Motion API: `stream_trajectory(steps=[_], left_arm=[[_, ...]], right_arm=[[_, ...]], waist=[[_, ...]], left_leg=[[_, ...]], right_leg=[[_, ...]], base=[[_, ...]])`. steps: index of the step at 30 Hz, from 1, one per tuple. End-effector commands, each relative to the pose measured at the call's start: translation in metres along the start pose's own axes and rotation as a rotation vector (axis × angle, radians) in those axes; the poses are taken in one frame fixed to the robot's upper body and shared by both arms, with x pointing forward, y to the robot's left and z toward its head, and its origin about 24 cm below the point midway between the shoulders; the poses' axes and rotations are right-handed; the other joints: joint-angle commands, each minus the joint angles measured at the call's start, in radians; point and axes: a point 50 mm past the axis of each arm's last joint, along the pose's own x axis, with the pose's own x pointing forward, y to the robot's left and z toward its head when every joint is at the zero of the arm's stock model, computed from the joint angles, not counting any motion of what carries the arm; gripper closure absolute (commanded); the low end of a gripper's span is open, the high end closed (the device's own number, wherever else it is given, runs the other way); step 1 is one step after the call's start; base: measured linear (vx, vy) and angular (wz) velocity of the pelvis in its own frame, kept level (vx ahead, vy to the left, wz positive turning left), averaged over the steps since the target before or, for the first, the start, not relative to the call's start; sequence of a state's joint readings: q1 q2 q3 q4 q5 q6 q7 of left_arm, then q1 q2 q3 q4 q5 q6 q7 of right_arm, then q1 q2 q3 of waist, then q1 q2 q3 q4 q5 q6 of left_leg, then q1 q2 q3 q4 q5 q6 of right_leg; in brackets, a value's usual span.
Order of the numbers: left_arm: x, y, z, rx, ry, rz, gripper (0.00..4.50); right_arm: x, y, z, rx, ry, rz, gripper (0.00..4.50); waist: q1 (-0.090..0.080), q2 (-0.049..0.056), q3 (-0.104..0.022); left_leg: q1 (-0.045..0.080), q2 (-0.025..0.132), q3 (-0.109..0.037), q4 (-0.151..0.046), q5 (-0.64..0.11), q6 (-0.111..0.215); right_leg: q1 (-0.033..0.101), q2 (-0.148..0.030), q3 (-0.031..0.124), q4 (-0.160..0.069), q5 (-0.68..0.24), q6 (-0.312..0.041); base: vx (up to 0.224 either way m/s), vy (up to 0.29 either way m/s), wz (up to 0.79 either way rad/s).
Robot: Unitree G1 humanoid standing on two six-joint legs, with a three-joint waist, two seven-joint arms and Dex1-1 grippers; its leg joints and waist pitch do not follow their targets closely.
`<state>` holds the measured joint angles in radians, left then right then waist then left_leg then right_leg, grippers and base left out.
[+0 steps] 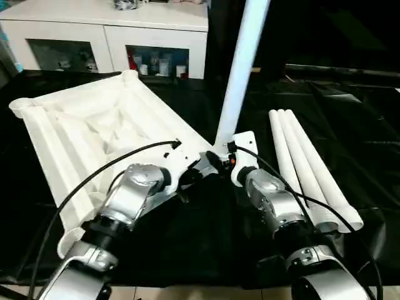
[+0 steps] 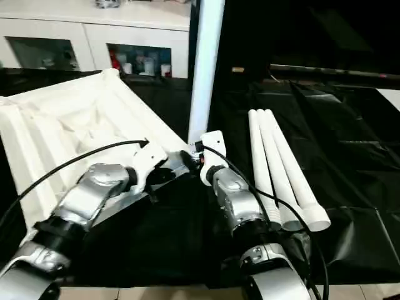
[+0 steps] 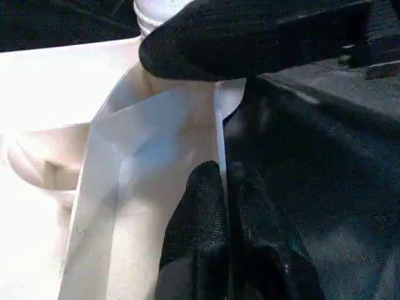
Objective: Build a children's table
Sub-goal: Rotate leg to tighten
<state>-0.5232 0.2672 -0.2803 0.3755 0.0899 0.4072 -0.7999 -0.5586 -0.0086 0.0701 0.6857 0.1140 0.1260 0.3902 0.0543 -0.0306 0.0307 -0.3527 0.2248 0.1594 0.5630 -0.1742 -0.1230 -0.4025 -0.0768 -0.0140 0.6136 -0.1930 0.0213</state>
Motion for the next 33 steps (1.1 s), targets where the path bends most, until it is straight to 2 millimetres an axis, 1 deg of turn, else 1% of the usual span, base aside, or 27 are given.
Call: stream_trajectory(steps=[1, 2, 3, 4, 5, 6, 7, 8, 10, 12, 15, 16, 18, 19, 20, 21, 22, 23, 25, 26, 28, 29, 33], left_arm=[[0.003, -0.013, -0.004, 0.011, -0.028, -0.108, 4.50], [-0.001, -0.013, -0.007, 0.008, -0.021, -0.123, 4.50], [-0.001, -0.013, -0.007, 0.008, -0.021, -0.123, 4.50], [-0.005, -0.013, -0.009, 0.022, -0.033, -0.151, 4.50], [-0.012, -0.013, -0.012, 0.026, -0.048, -0.202, 4.50], [-0.013, -0.013, -0.013, 0.026, -0.049, -0.204, 4.50], [-0.019, -0.015, -0.013, 0.039, -0.078, -0.257, 4.50], [-0.020, -0.015, -0.013, 0.040, -0.083, -0.267, 4.50], [-0.030, -0.018, -0.015, 0.040, -0.099, -0.336, 4.50], [-0.032, -0.017, -0.016, 0.044, -0.093, -0.341, 4.50], [-0.032, -0.017, -0.017, 0.038, -0.097, -0.350, 4.50], [-0.032, -0.017, -0.017, 0.038, -0.097, -0.350, 4.50], [-0.033, -0.017, -0.018, 0.037, -0.099, -0.355, 4.50], [-0.033, -0.016, -0.019, 0.037, -0.099, -0.355, 4.50], [-0.034, -0.016, -0.019, 0.037, -0.099, -0.356, 4.50], [-0.034, -0.016, -0.020, 0.036, -0.099, -0.357, 4.50], [-0.034, -0.016, -0.020, 0.034, -0.098, -0.357, 4.50], [-0.034, -0.015, -0.021, 0.033, -0.097, -0.356, 4.50], [-0.034, -0.015, -0.022, 0.031, -0.096, -0.356, 4.50], [-0.034, -0.015, -0.023, 0.030, -0.095, -0.356, 4.50], [-0.033, -0.015, -0.024, 0.029, -0.094, -0.356, 4.50], [-0.033, -0.015, -0.025, 0.027, -0.092, -0.358, 4.50], [-0.032, -0.015, -0.027, 0.022, -0.091, -0.358, 4.50]], right_arm=[[-0.001, 0.009, 0.002, -0.021, -0.003, 0.111, 0.80], [-0.006, 0.006, 0.003, -0.044, -0.007, 0.149, 0.80], [-0.006, 0.006, 0.003, -0.044, -0.007, 0.149, 0.80], [-0.012, 0.003, 0.005, -0.074, -0.006, 0.194, 0.80], [-0.024, -0.002, 0.006, -0.120, 0.004, 0.272, 0.80], [-0.024, -0.003, 0.006, -0.122, 0.004, 0.276, 0.80], [-0.033, -0.005, 0.006, -0.145, 0.020, 0.339, 0.80], [-0.034, -0.006, 0.006, -0.149, 0.023, 0.349, 0.80], [-0.046, -0.008, 0.006, -0.185, 0.056, 0.442, 0.80], [-0.049, -0.008, 0.005, -0.192, 0.065, 0.469, 0.80], [-0.052, -0.008, 0.005, -0.198, 0.080, 0.500, 0.80], [-0.052, -0.008, 0.005, -0.198, 0.080, 0.500, 0.80], [-0.053, -0.007, 0.004, -0.201, 0.089, 0.511, 1.06], [-0.053, -0.006, 0.003, -0.204, 0.095, 0.518, 1.06], [-0.053, -0.006, 0.003, -0.203, 0.097, 0.520, 1.17], [-0.054, -0.006, 0.003, -0.202, 0.100, 0.523, 1.17], [-0.054, -0.005, 0.002, -0.200, 0.102, 0.526, 1.37], [-0.054, -0.005, 0.002, -0.199, 0.103, 0.529, 1.47], [-0.054, -0.005, 0.002, -0.191, 0.103, 0.528, 1.56], [-0.054, -0.004, 0.002, -0.189, 0.104, 0.529, 1.66], [-0.054, -0.004, 0.001, -0.187, 0.106, 0.531, 1.79], [-0.055, -0.002, -0.001, -0.183, 0.113, 0.536, 1.81], [-0.055, -0.001, -0.006, -0.177, 0.125, 0.530, 1.84]], waist=[[0.004, -0.002, -0.048], [0.005, -0.002, -0.049], [0.007, -0.001, -0.050], [0.009, -0.002, -0.049], [0.010, -0.003, -0.049], [0.013, -0.004, -0.048], [0.012, -0.002, -0.047], [0.012, -0.003, -0.047], [0.012, -0.002, -0.043], [0.013, -0.001, -0.043], [0.011, -0.003, -0.042], [0.012, -0.003, -0.042], [0.013, -0.005, -0.043], [0.014, -0.004, -0.044], [0.014, -0.006, -0.045], [0.014, -0.006, -0.045], [0.014, -0.005, -0.046], [0.015, -0.006, -0.046], [0.016, -0.005, -0.044], [0.016, -0.006, -0.044], [0.016, -0.006, -0.043], [0.017, -0.006, -0.042], [0.020, -0.006, -0.043]], left_leg=[[-0.006, -0.013, 0.021, -0.060, -0.224, 0.017], [-0.006, -0.013, 0.020, -0.060, -0.213, 0.018], [-0.007, -0.013, 0.021, -0.058, -0.192, 0.024], [-0.007, -0.013, 0.021, -0.058, -0.181, 0.029], [-0.008, -0.013, 0.022, -0.057, -0.177, 0.032], [-0.007, -0.011, 0.022, -0.057, -0.179, 0.039], [-0.007, -0.011, 0.023, -0.058, -0.191, 0.043], [-0.006, -0.011, 0.023, -0.058, -0.198, 0.042], [-0.006, -0.008, 0.022, -0.061, -0.222, 0.041], [-0.003, -0.008, 0.024, -0.062, -0.236, 0.037], [-0.005, -0.009, 0.023, -0.063, -0.242, 0.029], [-0.004, -0.009, 0.023, -0.062, -0.244, 0.027], [-0.005, -0.009, 0.022, -0.062, -0.231, 0.026], [-0.006, -0.009, 0.022, -0.061, -0.217, 0.027], [-0.006, -0.010, 0.023, -0.060, -0.205, 0.029], [-0.006, -0.010, 0.023, -0.060, -0.205, 0.029], [-0.006, -0.011, 0.024, -0.059, -0.192, 0.033], [-0.006, -0.011, 0.024, -0.058, -0.189, 0.035], [-0.006, -0.011, 0.024, -0.059, -0.193, 0.034], [-0.006, -0.010, 0.024, -0.060, -0.199, 0.033], [-0.006, -0.010, 0.023, -0.061, -0.213, 0.029], [-0.005, -0.010, 0.023, -0.061, -0.222, 0.026], [-0.005, -0.010, 0.023, -0.061, -0.212, 0.026]], right_leg=[[0.041, -0.025, 0.015, -0.074, -0.157, -0.179], [0.042, -0.025, 0.015, -0.072, -0.145, -0.183], [0.045, -0.024, 0.015, -0.068, -0.110, -0.189], [0.046, -0.022, 0.014, -0.069, -0.095, -0.192], [0.049, -0.021, 0.013, -0.067, -0.087, -0.193], [0.049, -0.023, 0.014, -0.067, -0.086, -0.195], [0.046, -0.023, 0.014, -0.069, -0.100, -0.194], [0.046, -0.023, 0.014, -0.069, -0.110, -0.194], [0.043, -0.025, 0.015, -0.073, -0.156, -0.192], [0.039, -0.025, 0.016, -0.076, -0.187, -0.191], [0.039, -0.026, 0.016, -0.077, -0.207, -0.185], [0.038, -0.026, 0.016, -0.078, -0.219, -0.181], [0.040, -0.026, 0.017, -0.077, -0.209, -0.179], [0.041, -0.026, 0.016, -0.074, -0.192, -0.179], [0.041, -0.025, 0.016, -0.073, -0.173, -0.182], [0.041, -0.025, 0.016, -0.073, -0.173, -0.182], [0.041, -0.025, 0.016, -0.070, -0.151, -0.189], [0.042, -0.024, 0.016, -0.070, -0.146, -0.190], [0.041, -0.025, 0.016, -0.071, -0.155, -0.191], [0.041, -0.025, 0.015, -0.072, -0.164, -0.189], [0.041, -0.026, 0.016, -0.074, -0.191, -0.182], [0.040, -0.027, 0.016, -0.077, -0.215, -0.173], [0.039, -0.026, 0.017, -0.076, -0.206, -0.170]], base=[[0.000, 0.000, 0.00], [0.000, 0.000, 0.00], [0.000, 0.000, 0.00], [0.000, 0.000, 0.00], [0.000, 0.000, 0.00], [0.000, 0.000, 0.00], [0.000, 0.000, 0.00], [0.000, 0.000, 0.00], [0.000, 0.000, 0.00], [0.000, 0.000, 0.00], [0.000, 0.000, 0.00], [0.000, 0.000, 0.00], [0.000, 0.000, 0.00], [0.000, 0.000, 0.00], [0.000, 0.000, 0.00], [0.000, 0.000, 0.00], [0.000, 0.000, 0.00], [0.000, 0.000, 0.00], [0.000, 0.000, 0.00], [0.000, 0.000, 0.00], [0.000, 0.000, 0.00], [0.000, 0.000, 0.00], [0.000, 0.000, 0.00]])
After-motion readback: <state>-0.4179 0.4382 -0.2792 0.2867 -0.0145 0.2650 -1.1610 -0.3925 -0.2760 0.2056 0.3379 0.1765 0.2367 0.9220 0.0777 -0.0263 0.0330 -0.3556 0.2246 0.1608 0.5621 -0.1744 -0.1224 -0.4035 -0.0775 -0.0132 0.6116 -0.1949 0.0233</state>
